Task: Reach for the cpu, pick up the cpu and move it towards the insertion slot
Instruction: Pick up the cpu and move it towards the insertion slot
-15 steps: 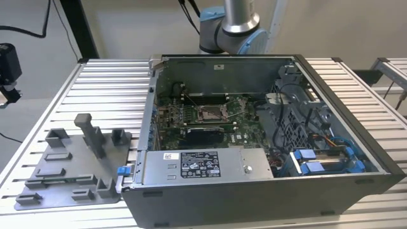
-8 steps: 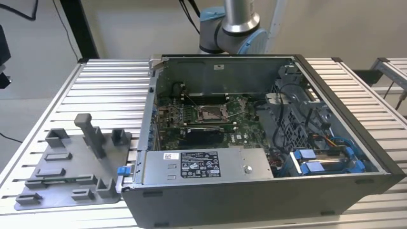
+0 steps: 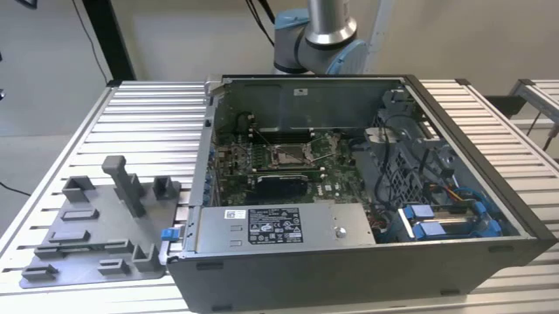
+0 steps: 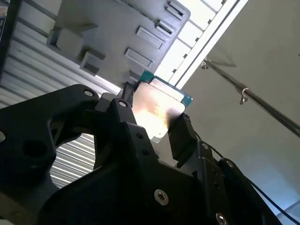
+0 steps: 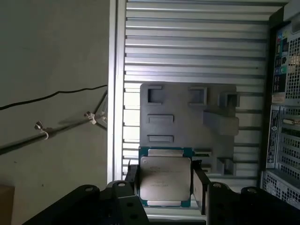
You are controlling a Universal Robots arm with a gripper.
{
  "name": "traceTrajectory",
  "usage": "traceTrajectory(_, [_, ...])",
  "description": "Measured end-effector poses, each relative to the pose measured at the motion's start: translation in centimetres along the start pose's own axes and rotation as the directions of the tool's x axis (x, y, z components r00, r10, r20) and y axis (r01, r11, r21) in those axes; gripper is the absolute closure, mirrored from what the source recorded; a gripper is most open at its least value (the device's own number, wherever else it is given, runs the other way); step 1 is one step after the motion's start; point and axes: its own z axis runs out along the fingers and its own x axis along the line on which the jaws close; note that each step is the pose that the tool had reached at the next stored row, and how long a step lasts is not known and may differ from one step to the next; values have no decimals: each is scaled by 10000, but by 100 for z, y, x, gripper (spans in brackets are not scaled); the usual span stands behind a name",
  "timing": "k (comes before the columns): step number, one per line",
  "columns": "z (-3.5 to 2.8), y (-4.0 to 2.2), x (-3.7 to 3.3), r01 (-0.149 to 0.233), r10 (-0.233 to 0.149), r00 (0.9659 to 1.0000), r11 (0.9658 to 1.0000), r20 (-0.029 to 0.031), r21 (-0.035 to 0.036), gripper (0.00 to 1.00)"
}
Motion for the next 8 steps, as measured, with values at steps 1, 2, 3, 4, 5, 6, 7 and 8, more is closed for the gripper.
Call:
traceTrajectory(1, [-1, 0, 0, 1, -1, 10000, 10000, -1, 4, 100])
traceTrajectory(2, [-1, 0, 0, 0, 0, 10000, 10000, -2, 7, 100])
traceTrajectory(3, [-1, 1, -4, 0, 0, 10000, 10000, -1, 6, 100])
traceTrajectory(4, [-2, 1, -14, 0, 0, 10000, 10000, -3, 7, 100])
traceTrajectory(5, [-1, 2, -29, -1, 1, 10000, 10000, -2, 7, 100])
traceTrajectory(6, [-2, 2, -50, -1, 1, 10000, 10000, -2, 7, 100])
traceTrajectory(7, [-2, 4, -76, -1, 1, 10000, 10000, -3, 7, 100])
traceTrajectory(8, [-1, 5, -104, 0, 0, 10000, 10000, -1, 7, 100])
